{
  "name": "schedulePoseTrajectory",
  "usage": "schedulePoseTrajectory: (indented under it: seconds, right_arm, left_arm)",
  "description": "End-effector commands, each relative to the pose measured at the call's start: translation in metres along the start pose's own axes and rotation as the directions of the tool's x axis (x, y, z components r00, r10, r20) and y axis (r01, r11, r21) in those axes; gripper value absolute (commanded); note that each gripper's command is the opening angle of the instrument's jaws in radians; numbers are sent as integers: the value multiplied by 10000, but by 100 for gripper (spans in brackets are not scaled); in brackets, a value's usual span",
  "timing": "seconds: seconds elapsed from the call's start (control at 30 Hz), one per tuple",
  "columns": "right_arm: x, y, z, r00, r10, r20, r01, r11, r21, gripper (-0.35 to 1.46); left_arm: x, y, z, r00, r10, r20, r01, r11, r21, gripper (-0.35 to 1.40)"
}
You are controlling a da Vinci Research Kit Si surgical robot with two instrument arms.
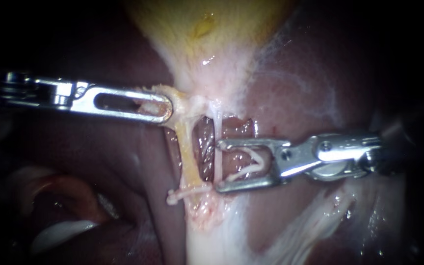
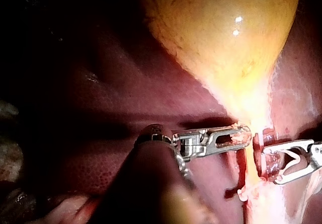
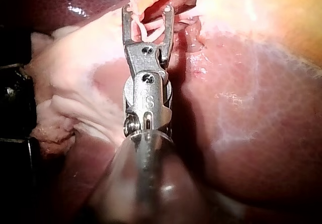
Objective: Clipping second clip left tube
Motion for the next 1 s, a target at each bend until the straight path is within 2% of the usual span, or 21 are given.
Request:
schedulePoseTrajectory:
  seconds: [0.03,0.33,1.0]
  right_arm:
    - [-3,1,4,10000,62,11,-62,10000,16,45]
    - [-24,7,40,9995,299,94,-302,9992,274,45]
    - [-27,4,86,9959,899,-71,-881,9872,1327,42]
  left_arm:
    - [0,0,0,10000,2,2,-2,10000,-7,-35]
    - [1,-2,0,10000,-2,12,2,10000,-16,-35]
    - [1,-2,2,10000,-7,22,7,10000,-22,-35]
